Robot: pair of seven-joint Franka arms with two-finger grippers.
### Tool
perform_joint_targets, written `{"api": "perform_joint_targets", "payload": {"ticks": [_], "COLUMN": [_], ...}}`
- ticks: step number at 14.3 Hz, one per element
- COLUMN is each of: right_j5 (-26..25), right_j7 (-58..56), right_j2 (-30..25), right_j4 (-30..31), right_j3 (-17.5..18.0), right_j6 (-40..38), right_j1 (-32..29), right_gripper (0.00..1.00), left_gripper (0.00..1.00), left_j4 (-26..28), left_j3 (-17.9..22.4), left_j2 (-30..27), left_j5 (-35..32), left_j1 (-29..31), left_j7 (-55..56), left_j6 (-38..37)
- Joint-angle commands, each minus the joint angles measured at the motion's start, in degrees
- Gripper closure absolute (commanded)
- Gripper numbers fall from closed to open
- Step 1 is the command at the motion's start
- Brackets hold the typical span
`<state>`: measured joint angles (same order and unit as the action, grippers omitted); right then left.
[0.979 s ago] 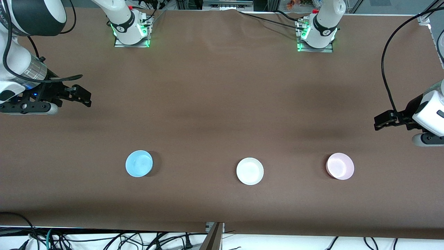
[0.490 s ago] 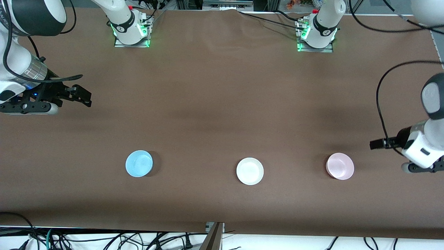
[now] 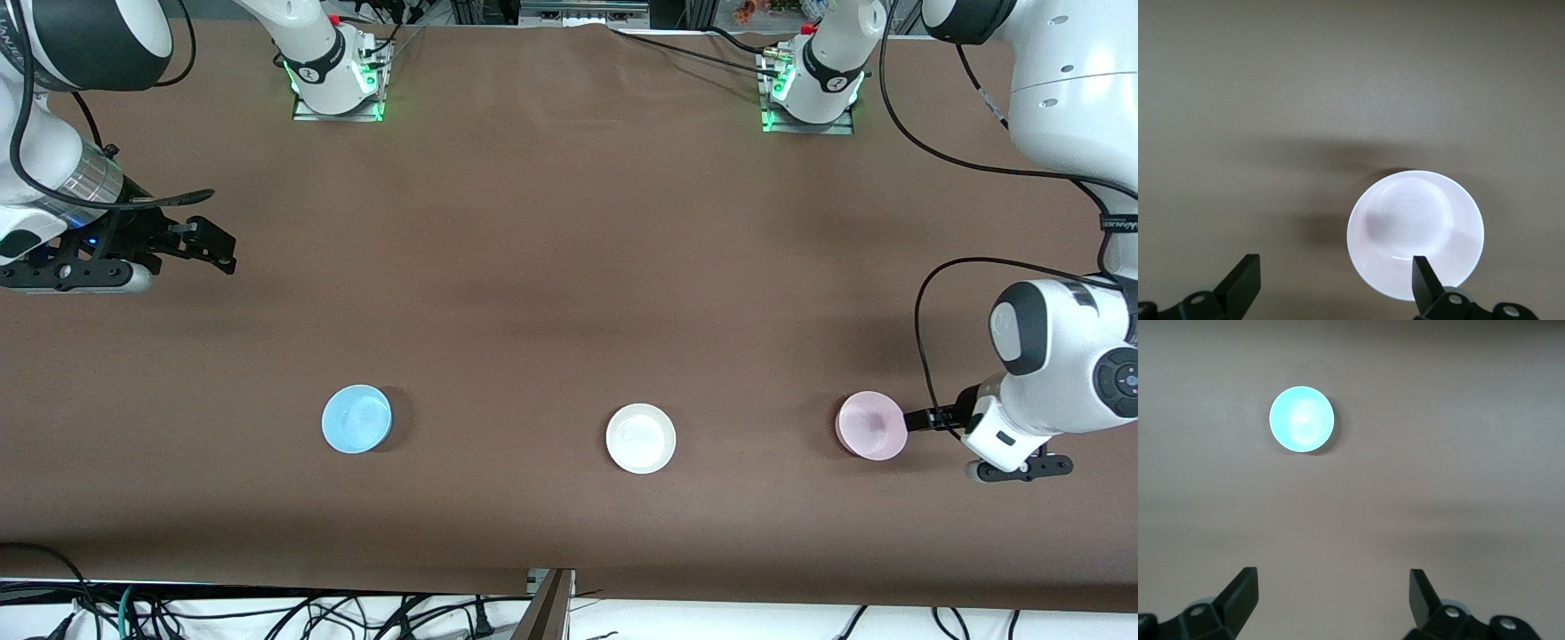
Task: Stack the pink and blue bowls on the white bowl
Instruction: 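Move the left gripper down over the pink bowl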
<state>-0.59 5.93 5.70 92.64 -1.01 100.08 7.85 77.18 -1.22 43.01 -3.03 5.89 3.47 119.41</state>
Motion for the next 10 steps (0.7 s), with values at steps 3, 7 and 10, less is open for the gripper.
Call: {"api": "perform_joint_targets", "payload": {"ticks": [3, 7, 10], "right_j5": [0.8, 0.8, 0.8], "right_j7": [0.5, 0.5, 0.5], "right_j2": [-0.3, -0.3, -0.4], "right_j4": [0.0, 0.0, 0.0], "right_j3": [0.0, -0.1, 0.0], "right_j6": [0.3, 0.3, 0.3], "right_j1": [0.2, 0.2, 0.2], "right_gripper": [0.0, 0.0, 0.0], "left_gripper": [0.02, 0.12, 0.19], "left_j4": [8.3, 10.2, 12.6], "left_j3": [-0.2, -0.2, -0.2], "left_j2": [-1.1, -0.8, -0.9], "left_j5": [0.7, 0.7, 0.6], "left_j1": [0.2, -0.4, -0.5], "left_j7": [-3.3, -3.3, -3.3], "left_j6": [11.4, 14.9, 18.4]}}
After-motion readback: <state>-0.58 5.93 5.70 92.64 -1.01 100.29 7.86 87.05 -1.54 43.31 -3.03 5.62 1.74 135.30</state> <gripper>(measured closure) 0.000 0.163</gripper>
